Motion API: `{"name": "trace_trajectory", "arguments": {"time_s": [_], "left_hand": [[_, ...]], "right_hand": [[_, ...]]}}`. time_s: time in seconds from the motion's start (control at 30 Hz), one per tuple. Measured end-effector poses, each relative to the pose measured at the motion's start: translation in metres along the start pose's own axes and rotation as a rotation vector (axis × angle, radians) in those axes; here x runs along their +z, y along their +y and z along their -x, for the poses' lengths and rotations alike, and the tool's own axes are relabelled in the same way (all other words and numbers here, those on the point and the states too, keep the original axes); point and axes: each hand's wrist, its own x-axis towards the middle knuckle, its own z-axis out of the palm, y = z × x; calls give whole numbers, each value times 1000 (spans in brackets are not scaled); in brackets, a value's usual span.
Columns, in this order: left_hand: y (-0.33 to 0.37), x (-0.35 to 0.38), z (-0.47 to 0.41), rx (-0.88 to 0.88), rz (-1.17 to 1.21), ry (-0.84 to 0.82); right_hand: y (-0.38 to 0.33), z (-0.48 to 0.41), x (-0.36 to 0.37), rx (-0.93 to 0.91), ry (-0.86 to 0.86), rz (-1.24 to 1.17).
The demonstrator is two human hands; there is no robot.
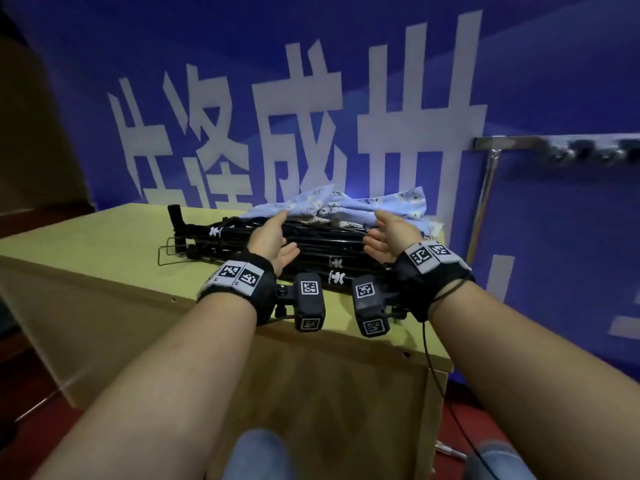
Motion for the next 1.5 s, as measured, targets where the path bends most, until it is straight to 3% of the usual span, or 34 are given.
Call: {"name": "trace_trajectory", "arguments": {"time_s": [0.37,0.6,0.83,1.13,1.4,1.5], "left_hand": [[-19,-3,-84,-33,211,104],[-24,5,-121,0,355,290],[-19,-2,-138,-97,396,185],[-16,9,-144,48,460,34],[-36,27,-156,-12,519,-38],[-35,26,-159,5,445,-95]], "right_hand": [[25,-55,31,164,-37,-29],[24,-85,37,120,30,62],[25,-108,28,75,120,-82],[6,-121,29,-34,148,-254],[9,-132,5,-102,206,-115],[8,-142,-8,-175,327,-126]]}}
